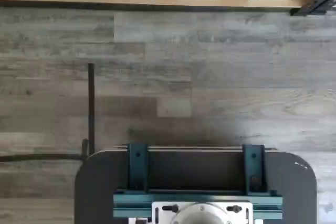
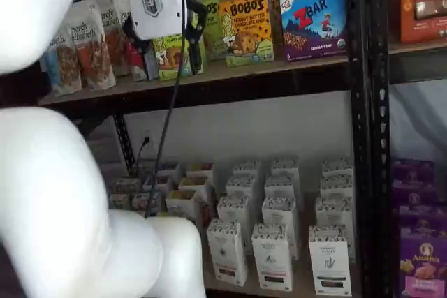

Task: Pick up the white box with a yellow strip in the middle, on the bottom shelf, the fourth box from the left

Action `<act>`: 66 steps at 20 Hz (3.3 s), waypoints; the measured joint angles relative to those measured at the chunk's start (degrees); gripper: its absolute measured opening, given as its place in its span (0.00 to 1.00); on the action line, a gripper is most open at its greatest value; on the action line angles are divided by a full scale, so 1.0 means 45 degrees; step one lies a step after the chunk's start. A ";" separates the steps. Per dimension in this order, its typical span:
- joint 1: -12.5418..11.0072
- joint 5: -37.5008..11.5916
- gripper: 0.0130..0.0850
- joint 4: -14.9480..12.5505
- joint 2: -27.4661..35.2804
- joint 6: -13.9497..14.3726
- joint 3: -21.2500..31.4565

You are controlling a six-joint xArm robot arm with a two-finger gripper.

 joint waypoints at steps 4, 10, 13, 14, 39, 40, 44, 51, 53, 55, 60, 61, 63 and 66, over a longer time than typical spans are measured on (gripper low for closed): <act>-0.0882 0.0473 1.00 0.0985 0.0242 -0.0413 -0.0179; -0.0262 -0.0062 1.00 0.0535 0.0009 -0.0066 0.0396; 0.0307 -0.0749 1.00 0.0127 -0.0181 0.0317 0.1065; 0.0453 -0.0970 1.00 0.0029 -0.0230 0.0420 0.1295; 0.2516 -1.0162 1.00 -0.0373 0.0686 0.2347 0.8219; 0.2661 -1.0356 1.00 -0.0544 0.1049 0.2549 0.8239; 0.2888 -1.1259 1.00 -0.0642 0.2116 0.2829 0.8333; 0.3330 -1.3878 1.00 -0.0625 0.4281 0.3271 0.8546; 0.3420 -1.4468 1.00 -0.0557 0.4839 0.3314 0.8530; 0.3538 -1.5339 1.00 -0.0607 0.5541 0.3461 0.8539; 0.3709 -1.6774 1.00 -0.0251 0.7499 0.3349 0.8112; 0.3729 -1.6951 1.00 0.0008 0.7948 0.3163 0.7948; 0.3757 -1.7188 1.00 0.0346 0.8650 0.2922 0.7682; 0.3777 -1.7381 1.00 0.0561 0.9610 0.2762 0.7241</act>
